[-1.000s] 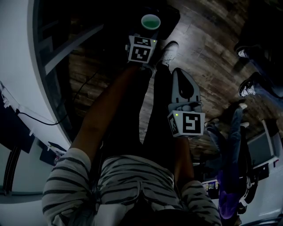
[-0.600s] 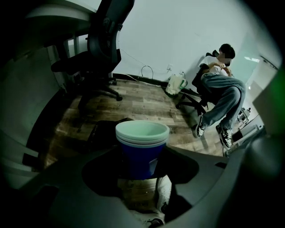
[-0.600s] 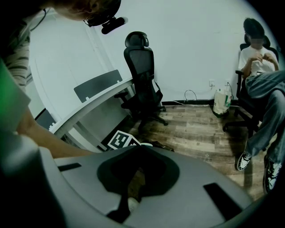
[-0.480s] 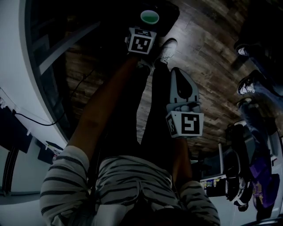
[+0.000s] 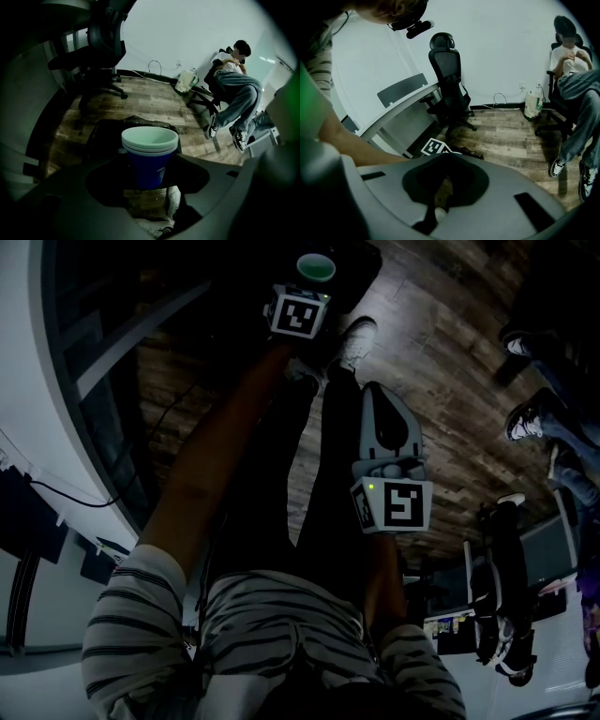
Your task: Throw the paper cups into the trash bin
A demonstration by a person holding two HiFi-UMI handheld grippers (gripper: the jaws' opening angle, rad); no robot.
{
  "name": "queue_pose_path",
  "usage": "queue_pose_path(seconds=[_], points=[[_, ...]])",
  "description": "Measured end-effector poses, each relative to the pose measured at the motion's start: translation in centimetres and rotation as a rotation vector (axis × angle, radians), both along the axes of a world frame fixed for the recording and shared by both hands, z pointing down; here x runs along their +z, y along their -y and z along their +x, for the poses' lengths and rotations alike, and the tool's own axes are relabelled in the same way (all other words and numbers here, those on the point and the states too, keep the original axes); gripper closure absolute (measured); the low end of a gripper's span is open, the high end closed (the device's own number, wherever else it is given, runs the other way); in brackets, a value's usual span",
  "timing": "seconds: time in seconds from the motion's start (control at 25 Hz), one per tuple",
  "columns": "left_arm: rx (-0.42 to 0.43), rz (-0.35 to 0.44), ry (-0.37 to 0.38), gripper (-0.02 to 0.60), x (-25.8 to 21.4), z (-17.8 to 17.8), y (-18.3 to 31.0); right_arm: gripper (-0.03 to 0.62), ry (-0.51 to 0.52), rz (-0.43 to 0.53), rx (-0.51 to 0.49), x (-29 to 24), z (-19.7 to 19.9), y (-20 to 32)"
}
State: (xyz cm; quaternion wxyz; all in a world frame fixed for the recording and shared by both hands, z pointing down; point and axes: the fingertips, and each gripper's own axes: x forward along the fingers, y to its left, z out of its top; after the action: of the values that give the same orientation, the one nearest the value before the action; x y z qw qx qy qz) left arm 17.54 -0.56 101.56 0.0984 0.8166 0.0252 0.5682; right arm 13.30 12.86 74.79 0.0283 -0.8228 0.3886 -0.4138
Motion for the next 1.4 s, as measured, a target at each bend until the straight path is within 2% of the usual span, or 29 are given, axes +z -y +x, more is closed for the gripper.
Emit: queue_pose_path(seconds=[0.68, 1.4], points=[[-0.014, 0.001, 0.05, 0.295, 2.6, -0.4, 0.0, 0.583, 0.017, -0.009, -0.004, 1.1, 0.0, -0.1], [-0.044, 0.011, 0.069, 0.295, 3.4, -0.4, 0.5, 0.583, 0.026, -0.001, -0.002, 1.4, 0.4, -0.1]])
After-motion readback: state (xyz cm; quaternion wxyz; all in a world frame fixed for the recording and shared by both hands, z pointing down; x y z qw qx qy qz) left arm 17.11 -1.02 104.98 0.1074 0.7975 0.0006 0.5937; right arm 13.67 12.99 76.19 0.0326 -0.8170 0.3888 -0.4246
